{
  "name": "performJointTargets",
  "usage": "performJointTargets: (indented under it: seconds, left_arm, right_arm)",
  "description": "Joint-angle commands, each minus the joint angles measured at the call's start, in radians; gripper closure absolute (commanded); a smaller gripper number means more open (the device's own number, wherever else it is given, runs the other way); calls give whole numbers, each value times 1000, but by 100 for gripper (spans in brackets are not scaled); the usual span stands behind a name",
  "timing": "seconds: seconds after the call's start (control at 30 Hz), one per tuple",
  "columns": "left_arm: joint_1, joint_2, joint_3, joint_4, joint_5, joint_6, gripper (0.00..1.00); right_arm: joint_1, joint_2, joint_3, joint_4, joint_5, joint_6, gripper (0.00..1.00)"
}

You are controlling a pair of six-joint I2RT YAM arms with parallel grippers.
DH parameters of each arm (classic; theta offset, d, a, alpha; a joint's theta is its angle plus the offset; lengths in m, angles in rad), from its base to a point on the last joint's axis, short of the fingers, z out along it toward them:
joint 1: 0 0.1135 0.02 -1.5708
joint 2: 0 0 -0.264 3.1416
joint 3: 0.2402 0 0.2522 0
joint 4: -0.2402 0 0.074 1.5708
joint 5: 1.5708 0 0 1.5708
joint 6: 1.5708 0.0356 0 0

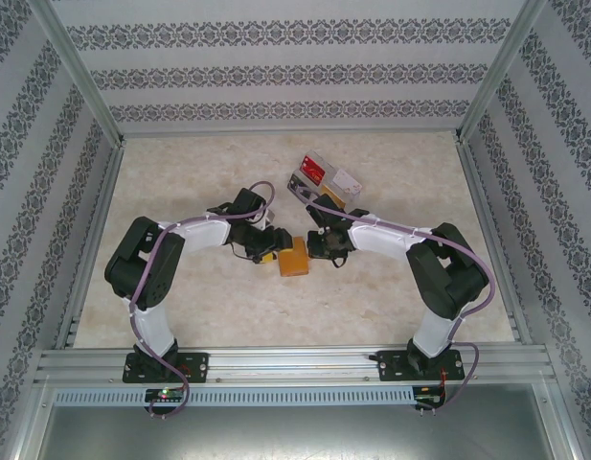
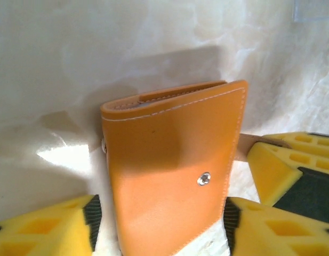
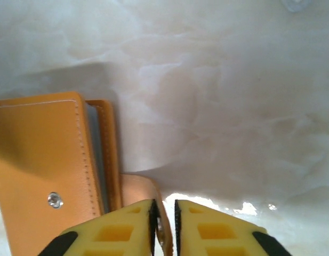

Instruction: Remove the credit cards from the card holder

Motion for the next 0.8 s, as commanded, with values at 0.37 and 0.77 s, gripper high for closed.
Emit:
performJointTargets:
  seconds: [0.37, 0.77]
  left_arm:
    - [153, -245, -15, -144, -223, 76, 1]
    - [266, -489, -161, -190, -289, 73, 1]
  right_arm:
    - [-2, -123, -3, 26, -41, -64, 90]
    - [122, -152, 131, 26, -112, -52, 90]
